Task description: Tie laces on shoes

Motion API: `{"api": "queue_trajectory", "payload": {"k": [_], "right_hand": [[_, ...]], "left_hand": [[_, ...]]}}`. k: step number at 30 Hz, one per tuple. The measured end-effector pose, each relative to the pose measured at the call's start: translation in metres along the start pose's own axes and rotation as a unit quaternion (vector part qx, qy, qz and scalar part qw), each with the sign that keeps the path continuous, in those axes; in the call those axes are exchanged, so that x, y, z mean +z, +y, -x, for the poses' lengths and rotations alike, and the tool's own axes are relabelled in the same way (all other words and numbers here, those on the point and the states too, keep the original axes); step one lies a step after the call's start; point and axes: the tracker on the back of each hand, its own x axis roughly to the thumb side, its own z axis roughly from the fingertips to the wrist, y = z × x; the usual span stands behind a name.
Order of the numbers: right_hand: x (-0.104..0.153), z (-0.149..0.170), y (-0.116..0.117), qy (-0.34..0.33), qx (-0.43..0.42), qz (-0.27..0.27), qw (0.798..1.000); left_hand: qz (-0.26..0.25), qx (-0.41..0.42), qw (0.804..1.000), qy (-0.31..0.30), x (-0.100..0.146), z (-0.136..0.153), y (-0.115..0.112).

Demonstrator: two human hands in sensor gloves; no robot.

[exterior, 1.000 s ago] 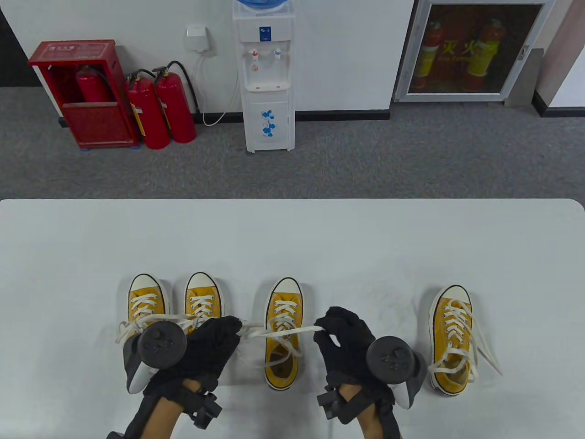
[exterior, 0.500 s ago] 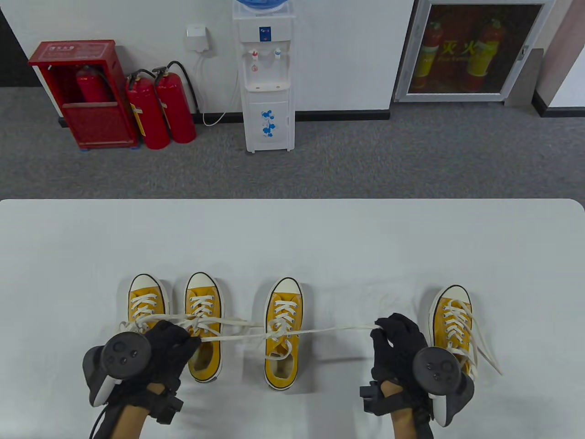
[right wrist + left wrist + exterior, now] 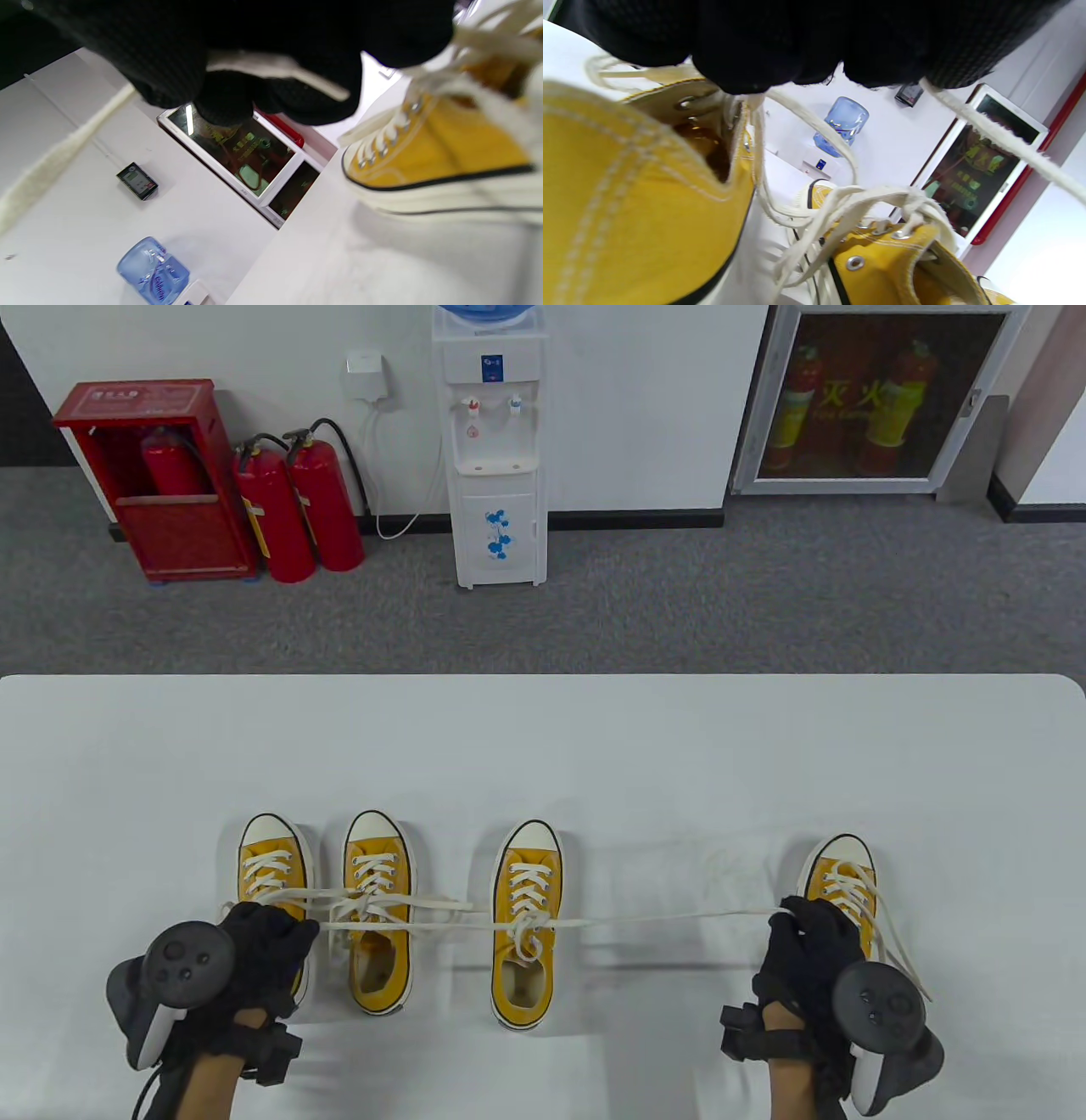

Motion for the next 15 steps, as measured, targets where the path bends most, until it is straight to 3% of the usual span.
{"api": "queue_trajectory", "payload": {"k": [15], "right_hand": [[-0.011,0.027,-0.012,0.081,0.105,0.053,0.990]], "left_hand": [[-0.007,-0.017,0.994,0.105,-0.004,0.032,0.005]]}}
